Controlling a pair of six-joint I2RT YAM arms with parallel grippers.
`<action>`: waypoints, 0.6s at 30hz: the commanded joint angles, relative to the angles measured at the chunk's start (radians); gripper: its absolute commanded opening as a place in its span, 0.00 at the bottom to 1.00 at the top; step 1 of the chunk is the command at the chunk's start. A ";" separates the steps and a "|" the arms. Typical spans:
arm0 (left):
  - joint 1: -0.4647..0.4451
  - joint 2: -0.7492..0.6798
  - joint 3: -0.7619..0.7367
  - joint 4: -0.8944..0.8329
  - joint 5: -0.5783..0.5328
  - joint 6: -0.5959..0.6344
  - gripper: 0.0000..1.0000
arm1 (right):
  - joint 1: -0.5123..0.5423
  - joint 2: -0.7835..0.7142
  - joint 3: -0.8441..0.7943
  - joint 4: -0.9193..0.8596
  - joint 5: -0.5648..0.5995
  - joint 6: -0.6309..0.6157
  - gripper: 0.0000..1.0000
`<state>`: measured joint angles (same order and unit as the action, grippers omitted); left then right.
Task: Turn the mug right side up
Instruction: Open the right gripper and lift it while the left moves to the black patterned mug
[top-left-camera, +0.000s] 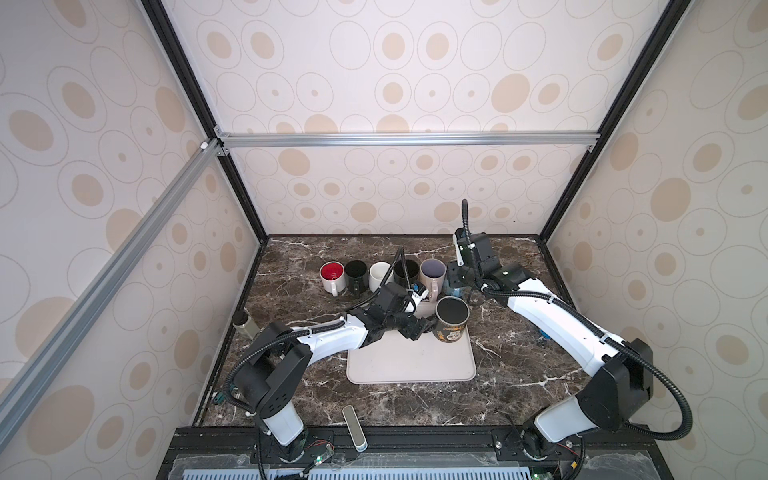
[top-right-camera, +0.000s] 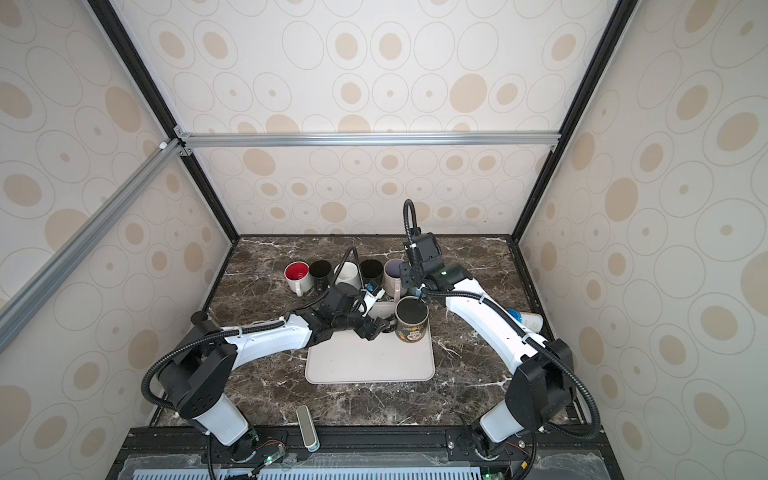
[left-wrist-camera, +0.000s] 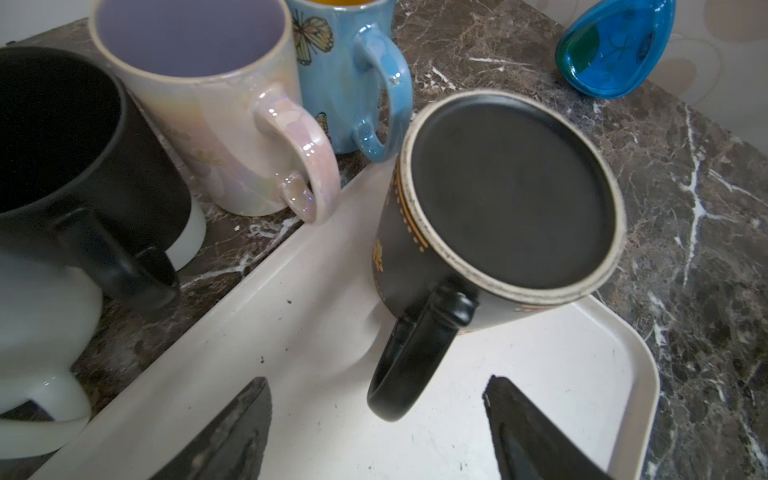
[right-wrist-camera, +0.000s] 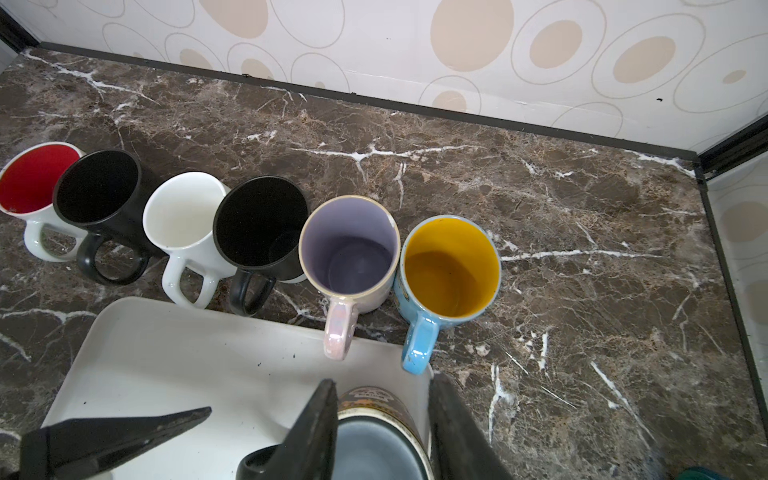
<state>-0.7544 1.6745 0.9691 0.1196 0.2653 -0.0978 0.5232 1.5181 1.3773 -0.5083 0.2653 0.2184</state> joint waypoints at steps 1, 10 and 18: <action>-0.017 0.023 0.036 0.022 0.053 0.028 0.78 | -0.002 -0.026 -0.008 -0.003 -0.006 -0.010 0.38; -0.037 0.069 0.031 0.049 0.095 -0.004 0.65 | -0.004 -0.022 -0.021 0.005 -0.033 0.000 0.37; -0.057 0.093 0.038 0.041 0.111 -0.013 0.51 | -0.005 -0.021 -0.032 0.014 -0.049 0.013 0.37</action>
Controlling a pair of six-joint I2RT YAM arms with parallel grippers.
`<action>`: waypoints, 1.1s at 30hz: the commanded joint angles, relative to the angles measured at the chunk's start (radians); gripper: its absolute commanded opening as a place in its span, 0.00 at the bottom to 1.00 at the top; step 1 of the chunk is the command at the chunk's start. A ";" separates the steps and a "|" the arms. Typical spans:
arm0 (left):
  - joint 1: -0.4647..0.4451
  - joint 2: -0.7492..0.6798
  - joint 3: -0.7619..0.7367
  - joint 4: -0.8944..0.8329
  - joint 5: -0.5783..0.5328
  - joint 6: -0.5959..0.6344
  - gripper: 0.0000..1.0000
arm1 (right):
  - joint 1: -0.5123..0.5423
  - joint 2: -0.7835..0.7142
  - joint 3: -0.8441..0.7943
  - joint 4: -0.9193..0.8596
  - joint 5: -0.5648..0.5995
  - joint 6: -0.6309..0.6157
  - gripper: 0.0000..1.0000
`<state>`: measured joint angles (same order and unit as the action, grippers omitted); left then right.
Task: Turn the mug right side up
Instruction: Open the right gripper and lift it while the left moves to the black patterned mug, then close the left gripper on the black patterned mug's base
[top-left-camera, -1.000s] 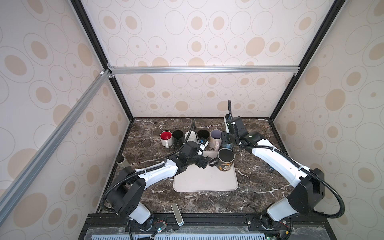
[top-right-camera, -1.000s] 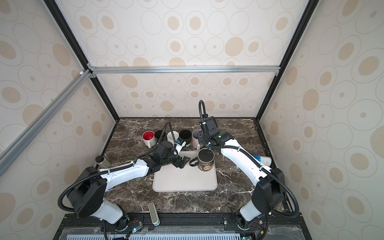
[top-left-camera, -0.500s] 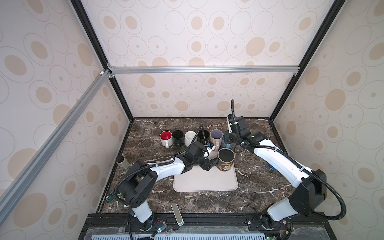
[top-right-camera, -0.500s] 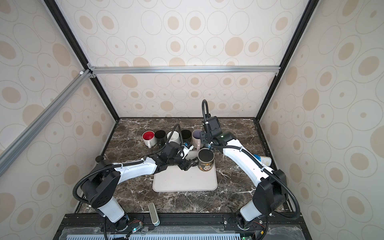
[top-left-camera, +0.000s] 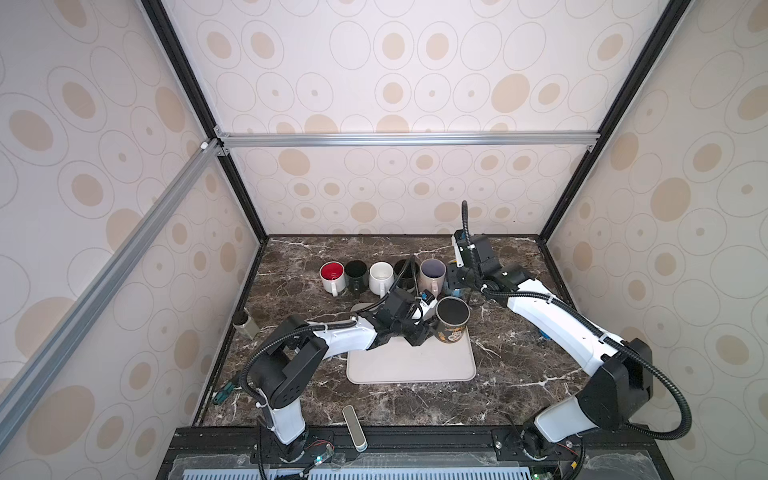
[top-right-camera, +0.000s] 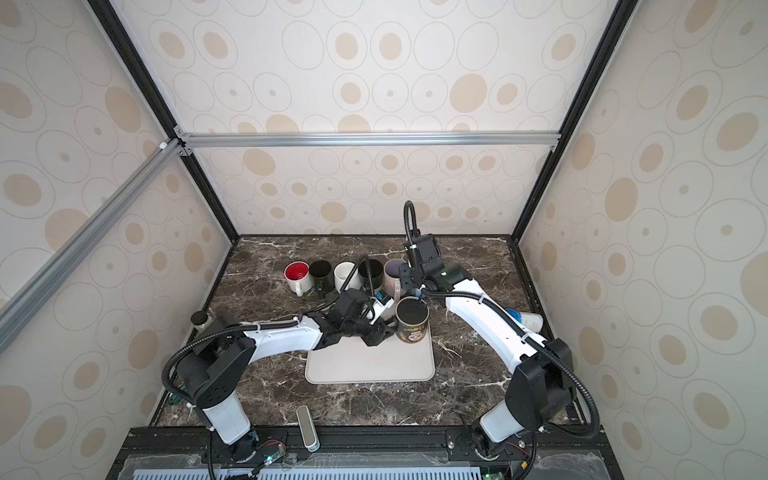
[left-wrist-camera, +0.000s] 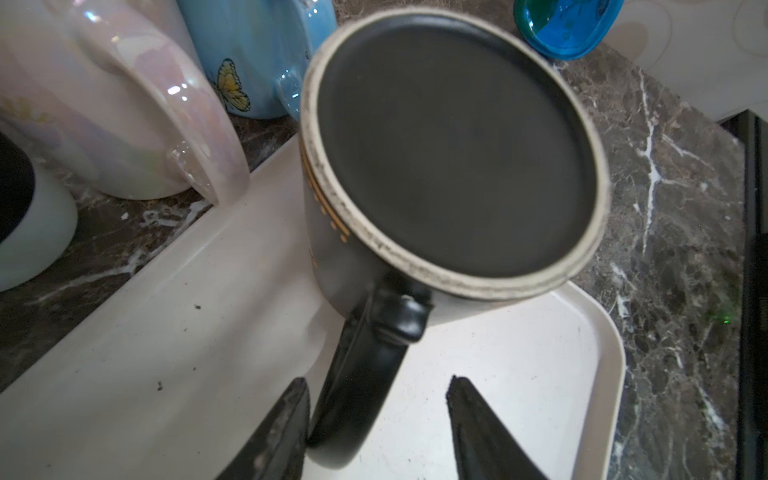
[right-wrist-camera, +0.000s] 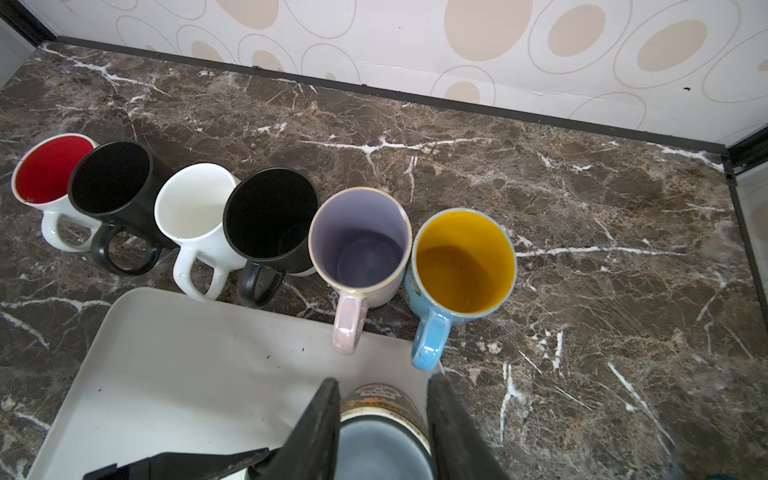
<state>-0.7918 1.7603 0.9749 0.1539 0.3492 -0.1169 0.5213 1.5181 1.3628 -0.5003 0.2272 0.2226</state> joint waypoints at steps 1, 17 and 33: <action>-0.023 0.007 0.028 0.009 0.030 0.006 0.48 | -0.002 -0.024 -0.020 0.008 -0.011 0.009 0.37; -0.056 0.074 0.117 -0.123 -0.094 0.093 0.45 | -0.038 -0.056 -0.070 0.043 -0.034 0.040 0.37; -0.063 0.134 0.256 -0.257 -0.145 0.161 0.34 | -0.070 -0.094 -0.118 0.069 -0.057 0.042 0.37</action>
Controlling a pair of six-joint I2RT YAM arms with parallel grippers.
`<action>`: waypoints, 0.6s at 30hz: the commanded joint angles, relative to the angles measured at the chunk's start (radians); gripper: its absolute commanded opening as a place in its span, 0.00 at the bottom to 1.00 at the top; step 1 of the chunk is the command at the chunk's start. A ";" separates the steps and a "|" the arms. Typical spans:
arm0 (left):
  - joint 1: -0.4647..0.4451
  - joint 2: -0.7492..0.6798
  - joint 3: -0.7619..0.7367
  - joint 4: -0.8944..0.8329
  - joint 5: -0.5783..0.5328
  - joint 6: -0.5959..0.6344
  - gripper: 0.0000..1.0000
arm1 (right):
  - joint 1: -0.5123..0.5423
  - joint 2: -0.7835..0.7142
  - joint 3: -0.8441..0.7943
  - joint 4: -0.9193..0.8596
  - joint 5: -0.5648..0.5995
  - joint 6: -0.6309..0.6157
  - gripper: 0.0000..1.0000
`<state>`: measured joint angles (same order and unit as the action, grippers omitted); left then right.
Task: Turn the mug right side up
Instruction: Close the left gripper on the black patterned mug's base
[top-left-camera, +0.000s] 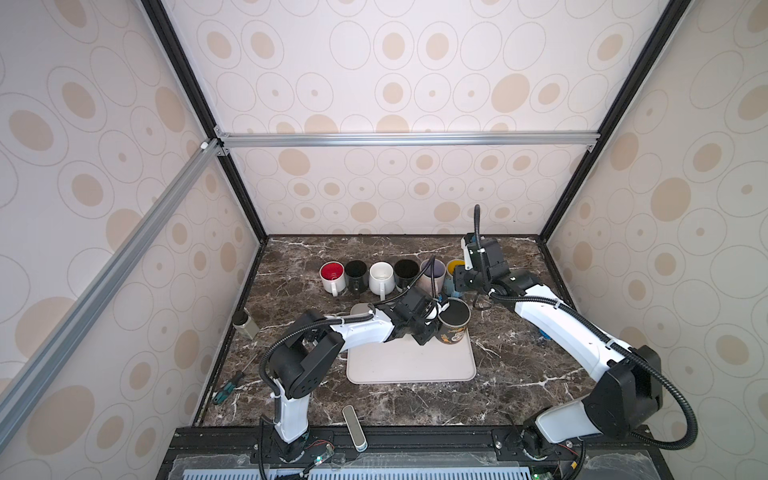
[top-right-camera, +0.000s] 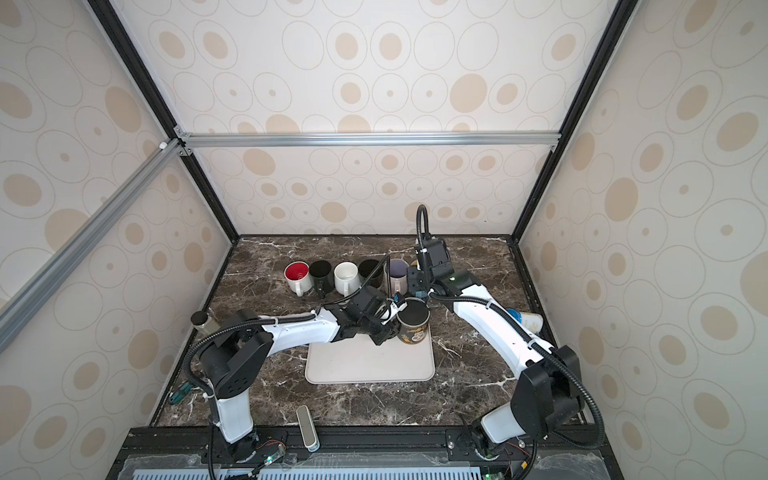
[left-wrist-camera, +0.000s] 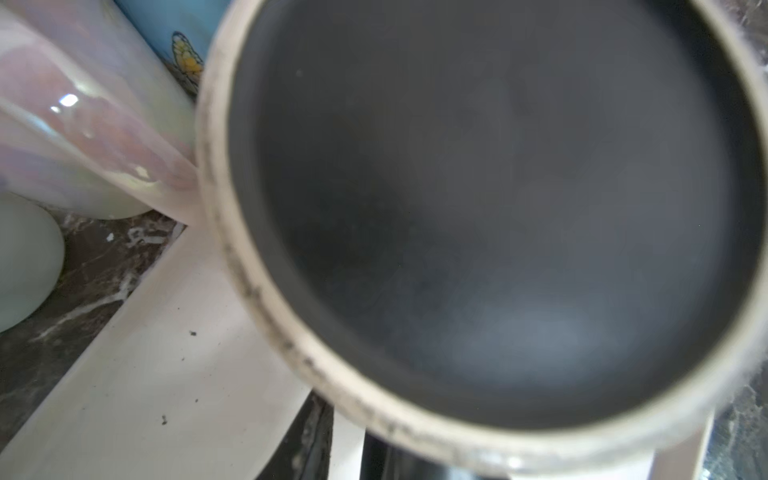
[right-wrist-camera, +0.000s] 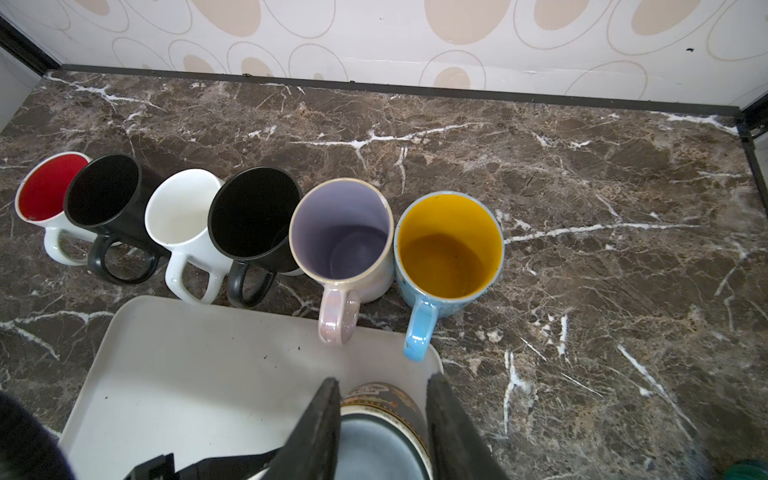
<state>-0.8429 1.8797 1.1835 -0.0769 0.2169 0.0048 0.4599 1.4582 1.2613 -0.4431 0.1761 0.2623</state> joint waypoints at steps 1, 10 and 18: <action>-0.013 0.016 0.050 -0.027 -0.014 0.038 0.30 | -0.009 -0.038 -0.021 0.015 -0.009 0.004 0.37; -0.030 0.016 0.069 -0.040 -0.007 0.029 0.11 | -0.016 -0.048 -0.043 0.019 -0.022 0.015 0.37; -0.036 -0.032 0.044 -0.015 -0.055 0.010 0.00 | -0.016 -0.074 -0.063 0.018 -0.023 0.041 0.36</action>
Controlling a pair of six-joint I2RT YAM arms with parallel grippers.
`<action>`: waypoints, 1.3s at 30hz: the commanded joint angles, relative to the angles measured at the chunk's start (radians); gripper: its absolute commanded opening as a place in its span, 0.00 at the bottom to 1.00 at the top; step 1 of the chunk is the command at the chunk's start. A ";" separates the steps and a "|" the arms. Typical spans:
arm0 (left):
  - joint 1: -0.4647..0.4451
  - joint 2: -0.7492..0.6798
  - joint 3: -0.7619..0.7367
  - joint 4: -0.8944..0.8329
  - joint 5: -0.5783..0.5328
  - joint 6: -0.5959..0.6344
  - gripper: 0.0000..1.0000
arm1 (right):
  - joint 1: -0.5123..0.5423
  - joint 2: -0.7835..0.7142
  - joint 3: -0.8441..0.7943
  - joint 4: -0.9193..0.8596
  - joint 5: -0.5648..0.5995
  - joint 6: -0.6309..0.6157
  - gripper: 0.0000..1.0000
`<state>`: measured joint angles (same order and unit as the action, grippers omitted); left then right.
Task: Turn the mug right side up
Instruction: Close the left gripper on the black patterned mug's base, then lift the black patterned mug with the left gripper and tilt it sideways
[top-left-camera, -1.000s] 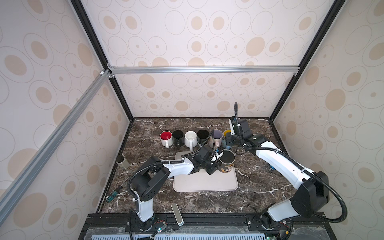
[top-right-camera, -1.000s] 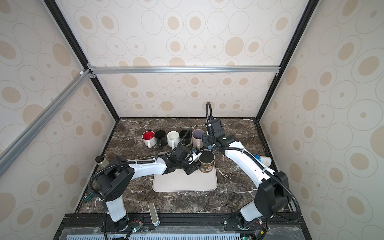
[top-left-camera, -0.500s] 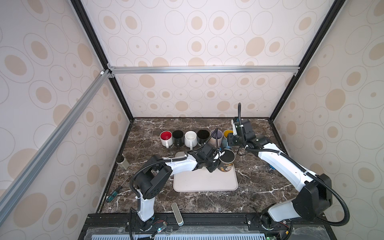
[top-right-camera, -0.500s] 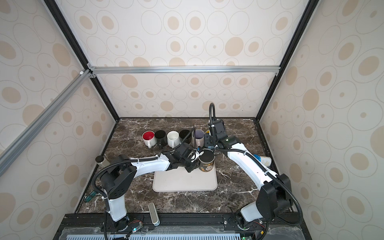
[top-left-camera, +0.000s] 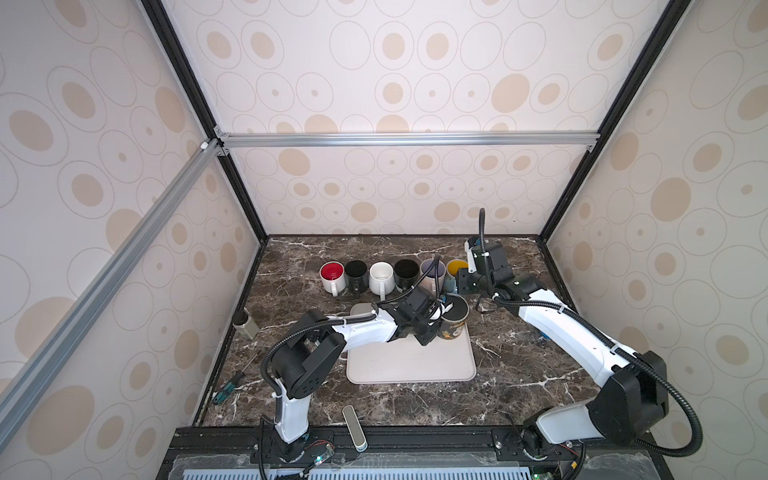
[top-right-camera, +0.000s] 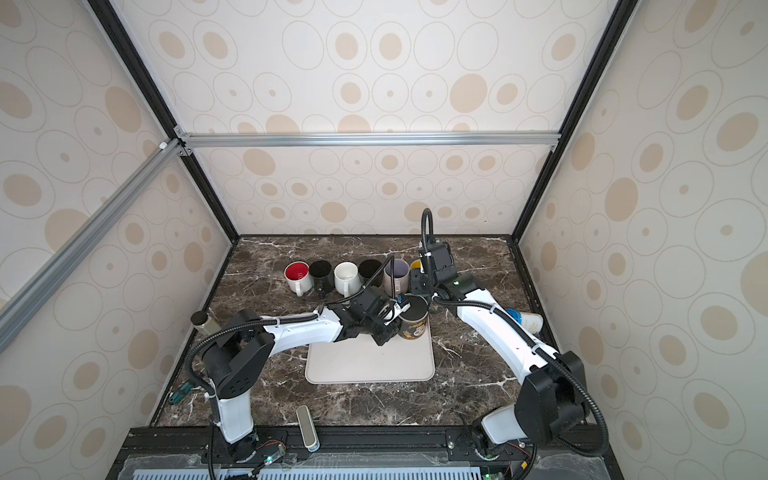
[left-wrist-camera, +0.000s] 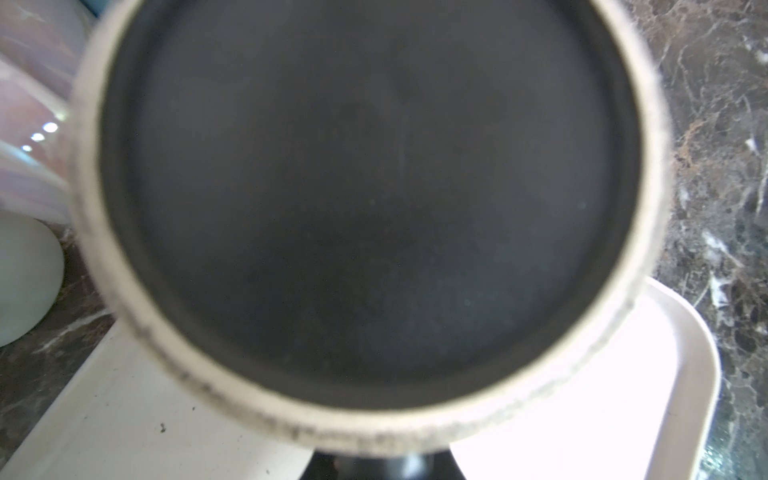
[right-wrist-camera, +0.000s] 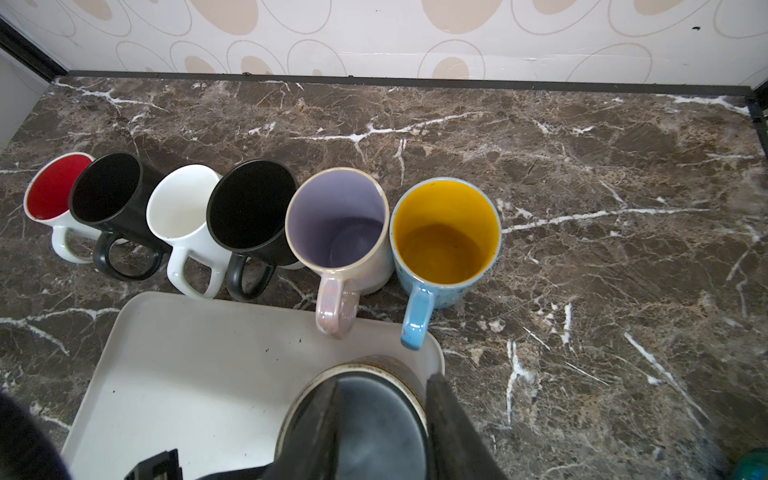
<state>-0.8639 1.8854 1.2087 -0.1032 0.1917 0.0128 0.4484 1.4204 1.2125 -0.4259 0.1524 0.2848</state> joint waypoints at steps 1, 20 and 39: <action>-0.016 -0.056 0.003 0.023 -0.036 -0.003 0.00 | -0.005 -0.040 -0.014 -0.002 0.006 0.020 0.36; -0.018 -0.457 -0.196 0.177 -0.071 -0.112 0.00 | -0.006 -0.055 -0.010 -0.028 0.079 0.050 0.33; 0.243 -0.778 -0.288 0.579 0.332 -0.494 0.00 | -0.040 -0.175 -0.138 0.090 -0.175 0.126 0.36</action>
<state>-0.6670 1.1790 0.8997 0.1368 0.3798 -0.3424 0.4084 1.2747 1.0950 -0.3714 0.0986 0.3927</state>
